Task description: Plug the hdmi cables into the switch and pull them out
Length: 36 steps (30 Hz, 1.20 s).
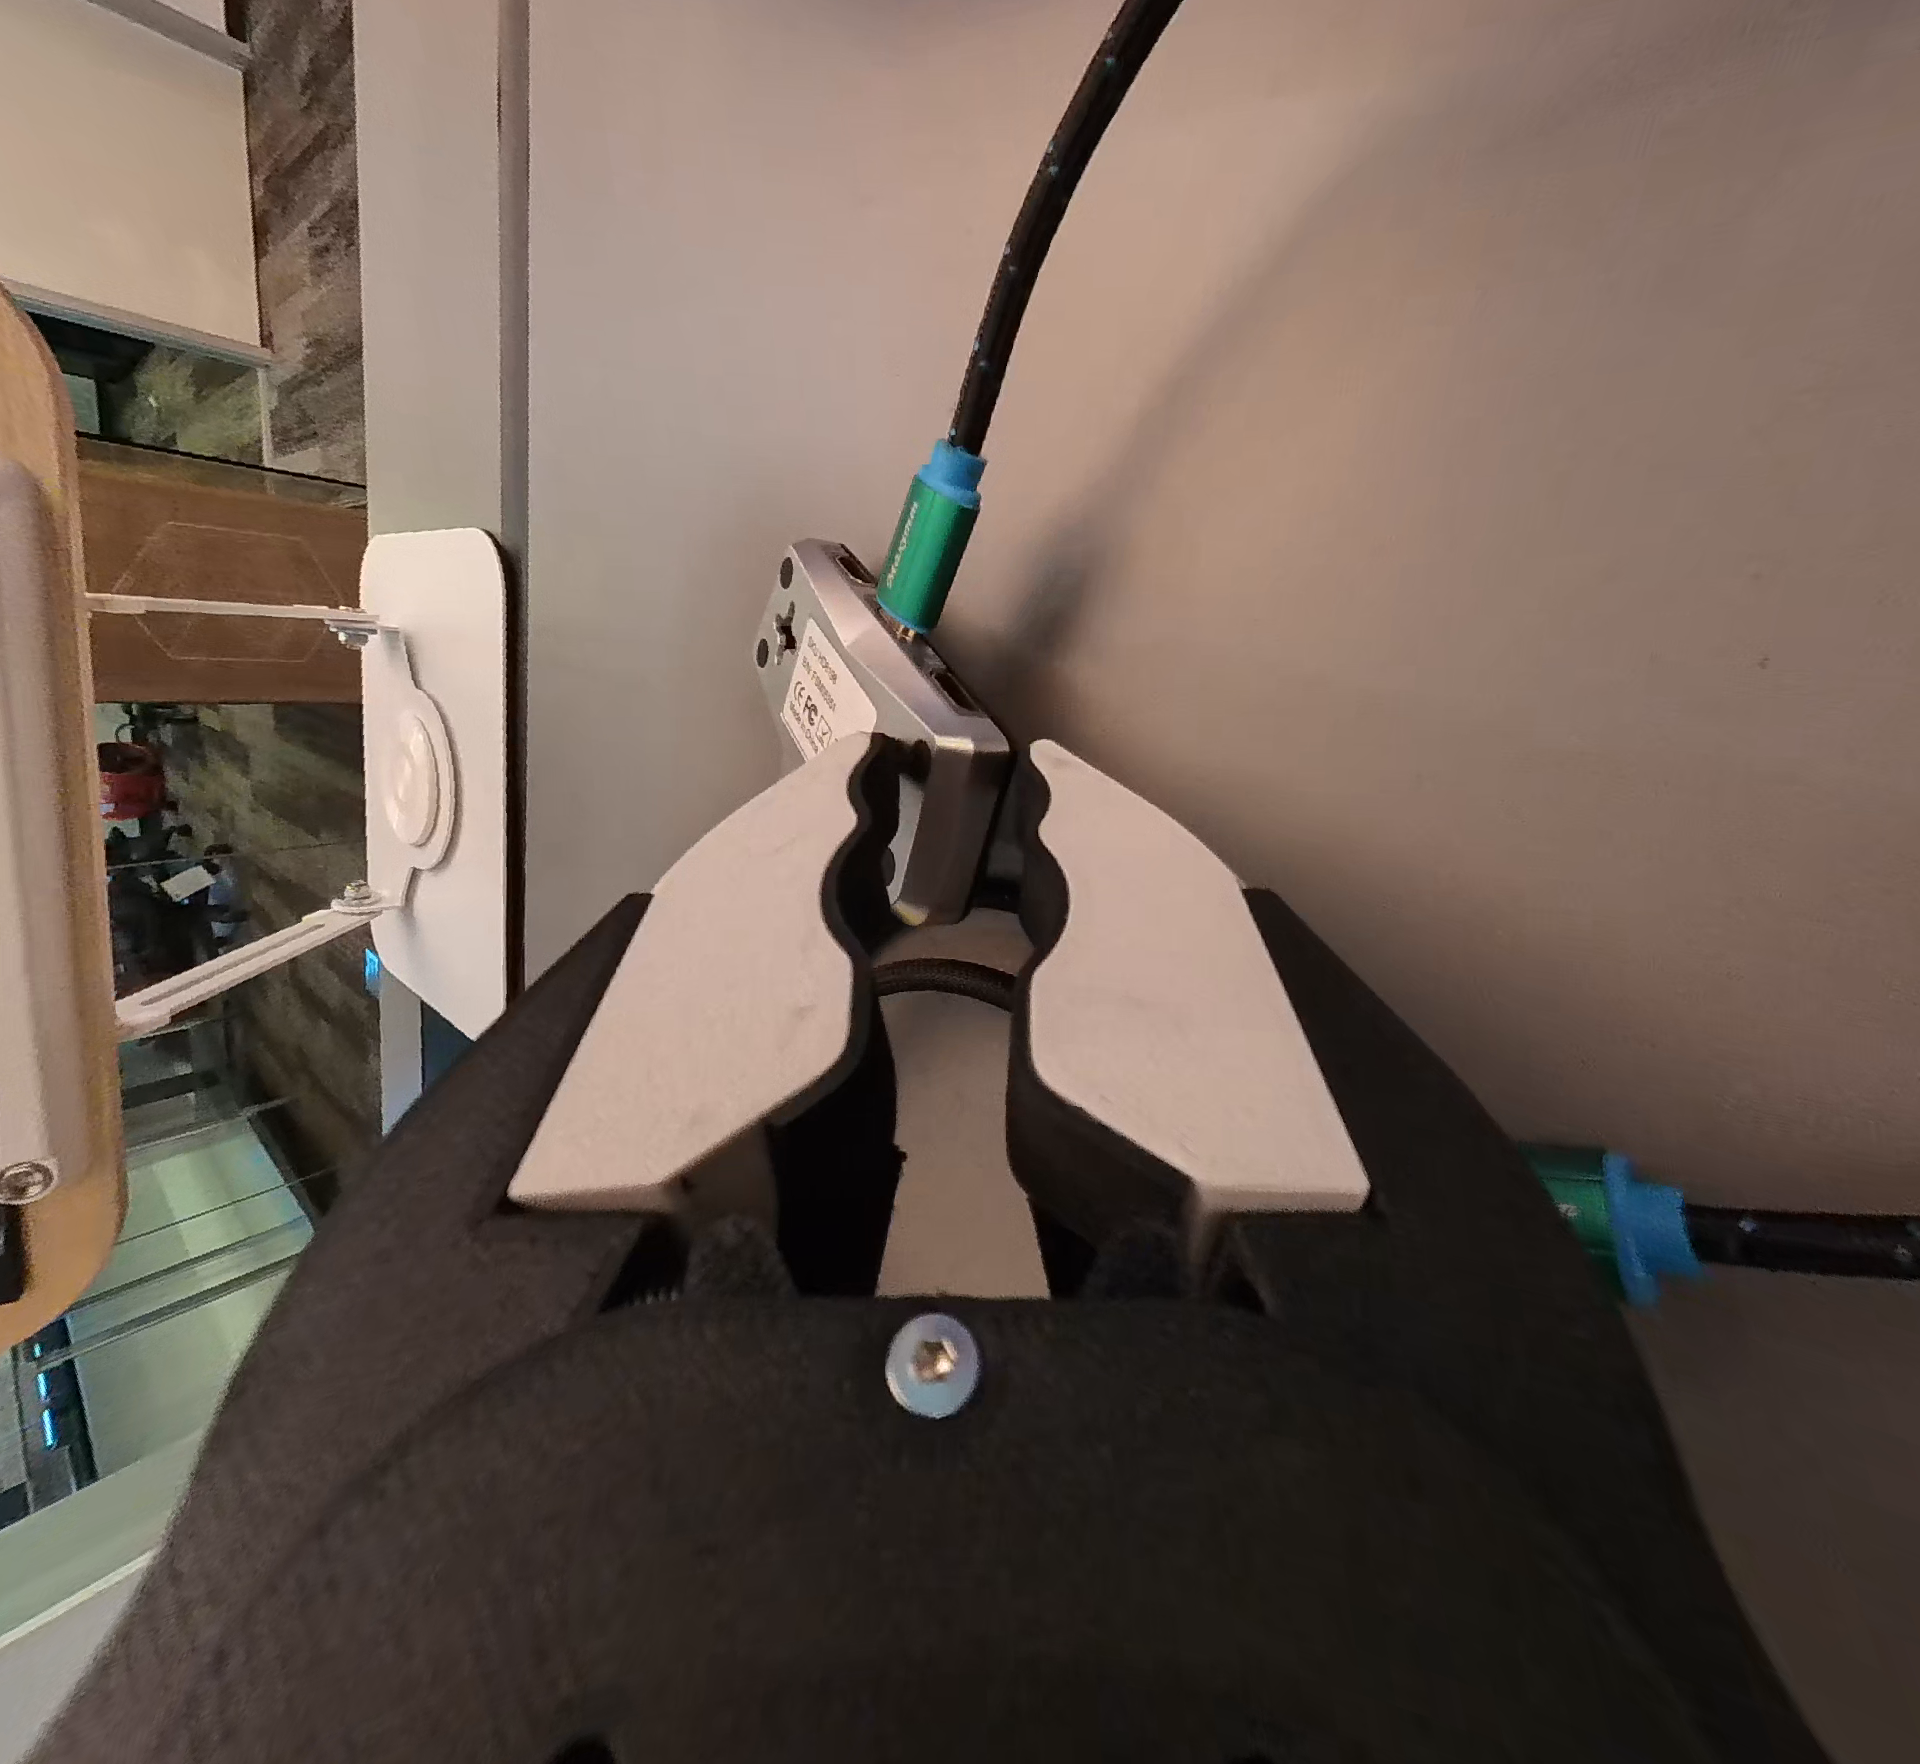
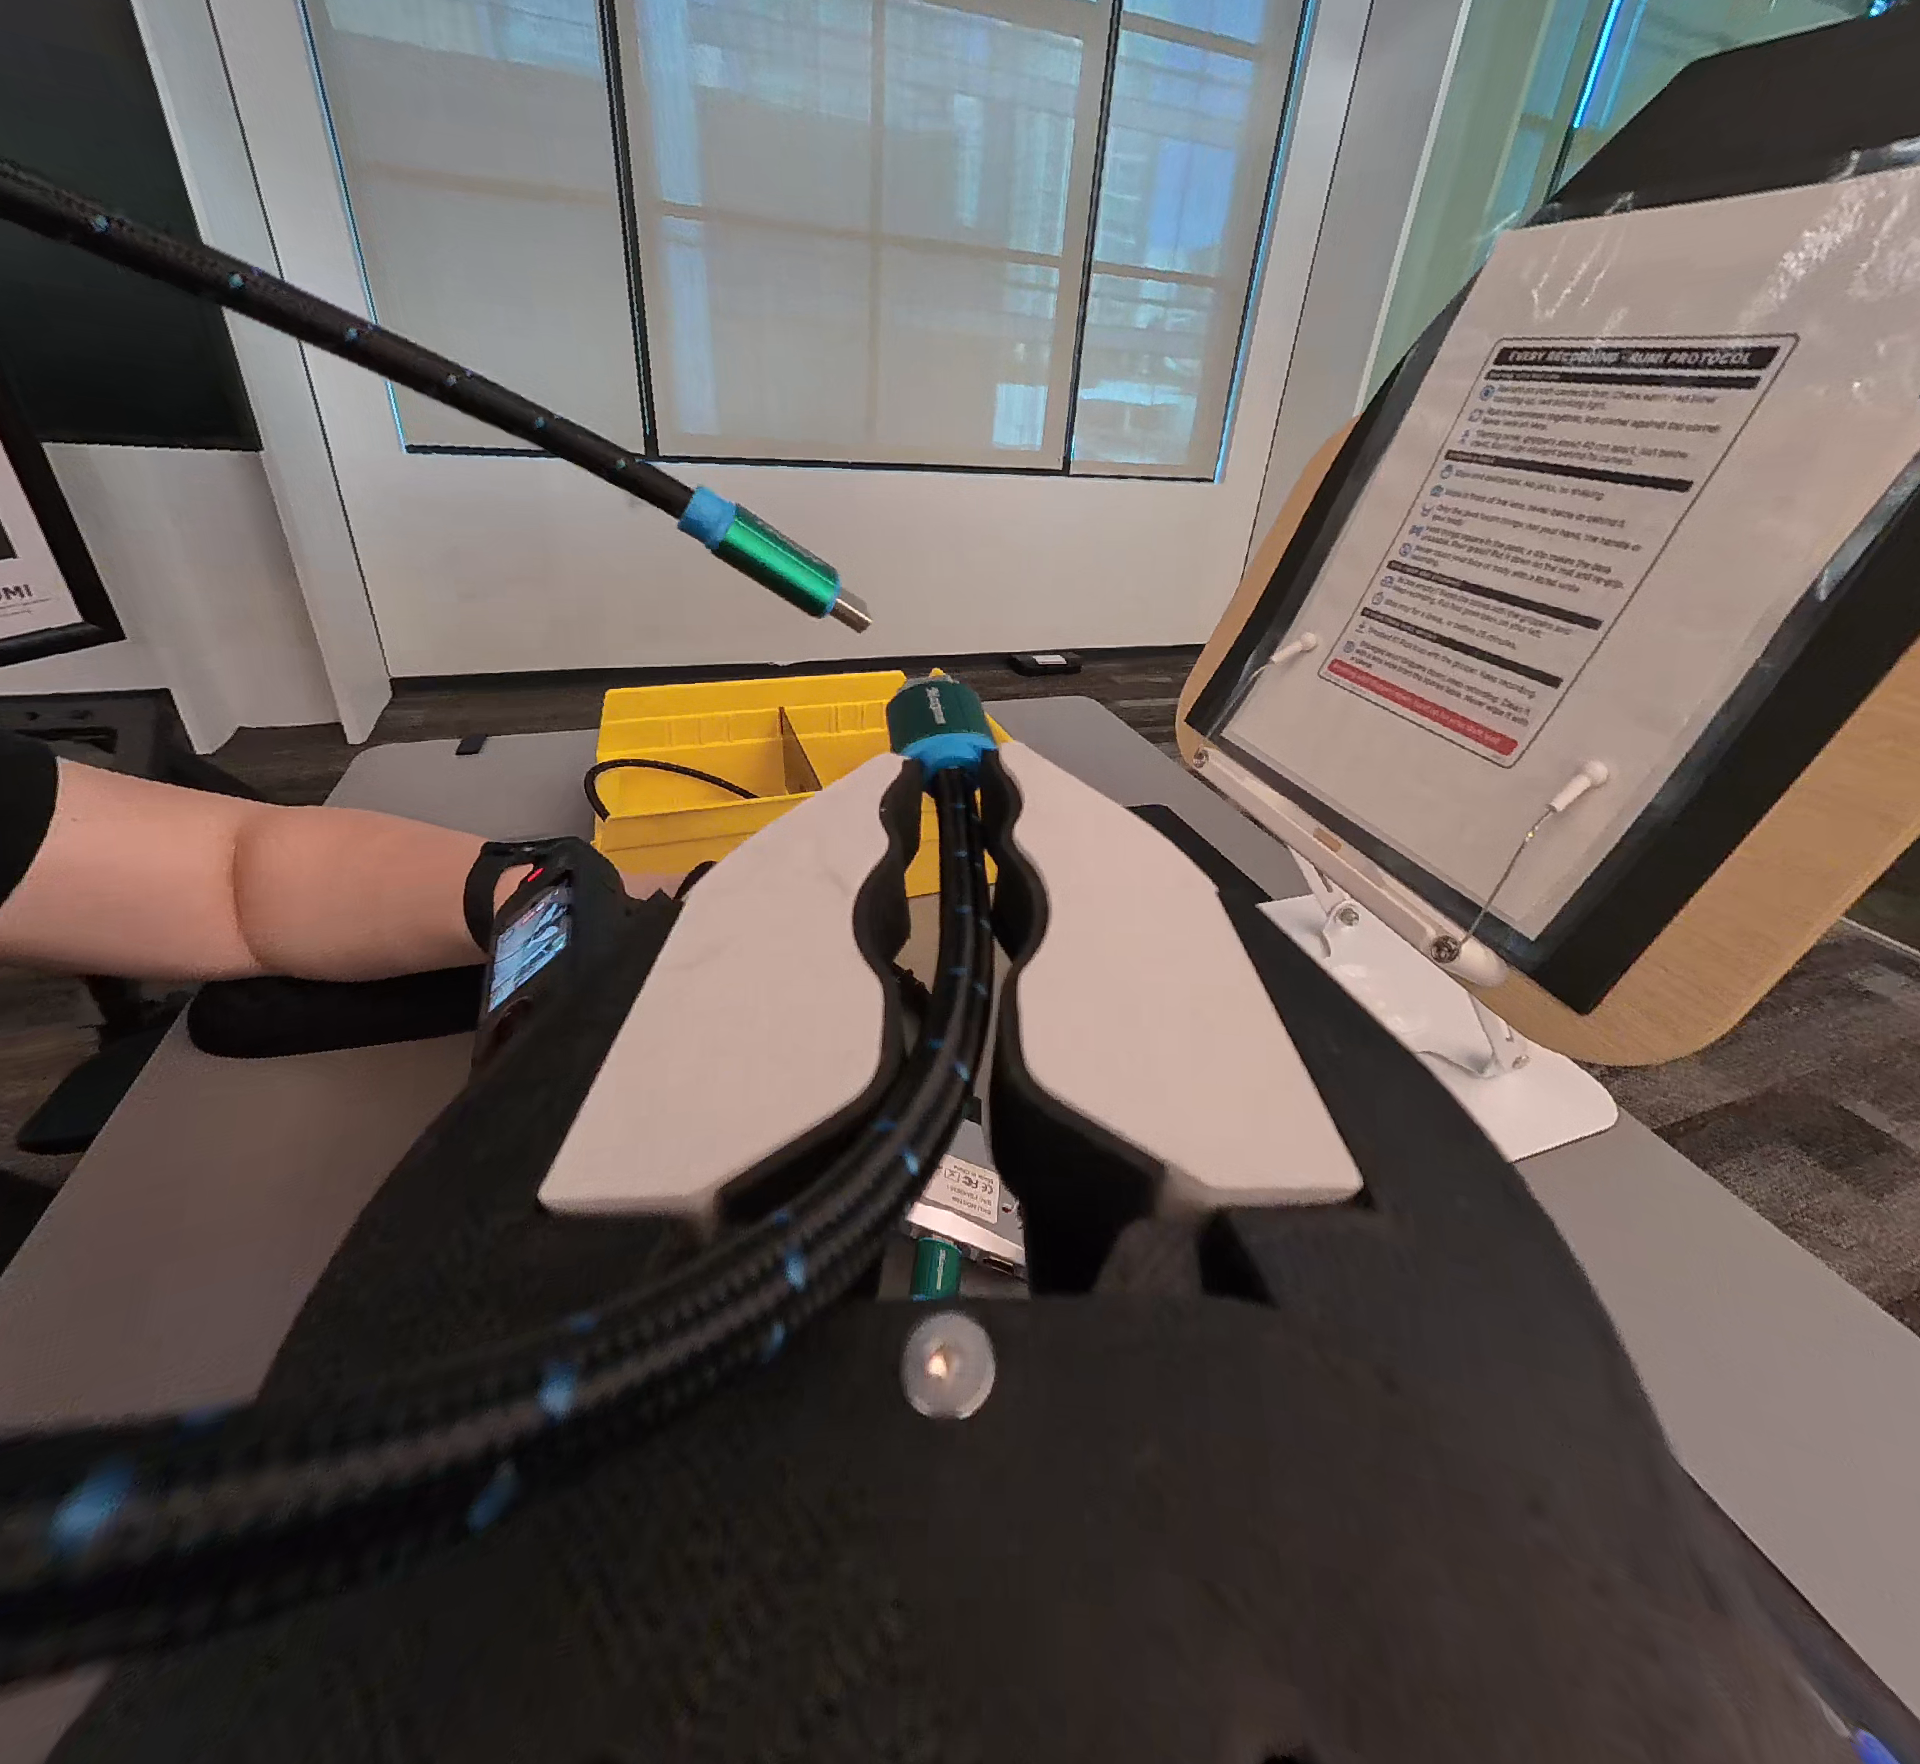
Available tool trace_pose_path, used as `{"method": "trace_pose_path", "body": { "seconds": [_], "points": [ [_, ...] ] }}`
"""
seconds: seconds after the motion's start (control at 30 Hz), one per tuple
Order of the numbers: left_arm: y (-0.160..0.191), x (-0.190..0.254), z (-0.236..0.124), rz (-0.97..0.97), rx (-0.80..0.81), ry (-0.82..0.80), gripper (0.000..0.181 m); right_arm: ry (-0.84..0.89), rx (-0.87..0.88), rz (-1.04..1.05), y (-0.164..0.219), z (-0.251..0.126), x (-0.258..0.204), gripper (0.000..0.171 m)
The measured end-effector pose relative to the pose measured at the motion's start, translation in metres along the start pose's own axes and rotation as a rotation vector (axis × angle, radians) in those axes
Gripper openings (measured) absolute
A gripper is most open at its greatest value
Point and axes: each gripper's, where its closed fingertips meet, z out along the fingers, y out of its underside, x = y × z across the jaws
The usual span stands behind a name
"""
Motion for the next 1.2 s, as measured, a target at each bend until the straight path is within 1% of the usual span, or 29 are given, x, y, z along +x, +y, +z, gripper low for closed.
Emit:
{"method": "trace_pose_path", "body": {
  "seconds": [0.23,0.3,0.37,0.47,0.63,0.73,0.8,0.9,1.07,1.2],
  "points": [
    [0.0,0.001,-0.001,0.002,-0.01,0.011,0.021,0.009,-0.014,0.014,0.005,0.002,0.003,0.011],
    [-0.001,0.002,-0.004,-0.018,-0.003,0.037,0.021,0.035,-0.03,0.032,0.011,0.005,0.008,0.011],
    [-0.005,0.001,-0.012,-0.081,0.024,0.096,0.021,0.077,-0.059,0.062,0.021,0.01,0.016,0.011],
    [-0.015,-0.006,-0.032,-0.2,0.106,0.177,0.02,0.15,-0.123,0.153,0.047,0.02,0.031,0.011],
    [-0.03,-0.024,-0.068,-0.323,0.257,0.234,0.02,0.279,-0.192,0.308,0.091,0.03,0.054,0.011],
    [-0.037,-0.032,-0.086,-0.373,0.342,0.262,0.02,0.343,-0.168,0.347,0.089,0.028,0.058,0.011],
    [-0.043,-0.038,-0.098,-0.4,0.403,0.27,0.02,0.399,-0.152,0.297,0.082,0.026,0.06,0.011],
    [-0.052,-0.046,-0.117,-0.434,0.51,0.285,0.02,0.485,-0.081,0.255,0.077,0.024,0.065,0.011],
    [-0.062,-0.064,-0.144,-0.535,0.675,0.308,0.02,0.477,-0.047,0.347,0.105,0.039,0.063,0.011],
    [-0.062,-0.074,-0.153,-0.621,0.759,0.341,0.02,0.415,-0.06,0.444,0.131,0.063,0.047,0.011]
  ]
}}
